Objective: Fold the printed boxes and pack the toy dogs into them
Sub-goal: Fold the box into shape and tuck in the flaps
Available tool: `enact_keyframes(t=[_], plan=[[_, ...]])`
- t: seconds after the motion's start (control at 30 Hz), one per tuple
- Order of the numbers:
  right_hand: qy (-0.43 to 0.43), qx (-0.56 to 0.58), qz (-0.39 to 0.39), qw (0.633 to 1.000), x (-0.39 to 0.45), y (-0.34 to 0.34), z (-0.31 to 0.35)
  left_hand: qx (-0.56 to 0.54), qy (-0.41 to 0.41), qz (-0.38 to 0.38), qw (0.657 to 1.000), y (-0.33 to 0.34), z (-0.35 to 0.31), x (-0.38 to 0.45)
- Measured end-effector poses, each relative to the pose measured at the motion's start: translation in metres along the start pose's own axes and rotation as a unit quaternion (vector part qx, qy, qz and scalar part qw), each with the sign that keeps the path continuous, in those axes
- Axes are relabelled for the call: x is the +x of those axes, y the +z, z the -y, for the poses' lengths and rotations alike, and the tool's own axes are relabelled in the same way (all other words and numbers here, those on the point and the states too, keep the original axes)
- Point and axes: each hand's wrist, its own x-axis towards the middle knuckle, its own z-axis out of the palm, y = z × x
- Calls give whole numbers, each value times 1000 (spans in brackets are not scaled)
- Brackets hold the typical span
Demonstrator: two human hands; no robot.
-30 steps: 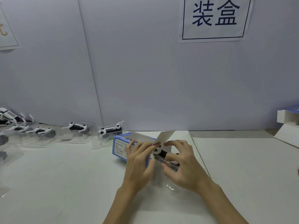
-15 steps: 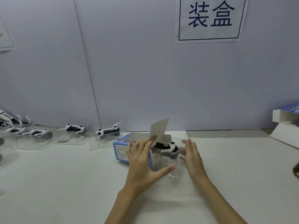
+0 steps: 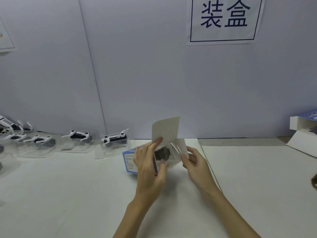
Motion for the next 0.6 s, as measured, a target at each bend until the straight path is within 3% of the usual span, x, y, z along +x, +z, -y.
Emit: enact_keyframes(t=[0.1,0.4,0.5,0.6], plan=[[2,27,10,1000,-2,2,3,-74,-29,9,997,-2,-6,2],[-72,-19,-150,986,-6,-3,17,-72,36,106,991,-4,-1,-1],[-108,-22,-180,978,-8,-4,26,-100,53,58,992,-1,-4,3],[-146,-36,-190,970,-13,0,37,-176,-11,5,984,-4,-10,6]])
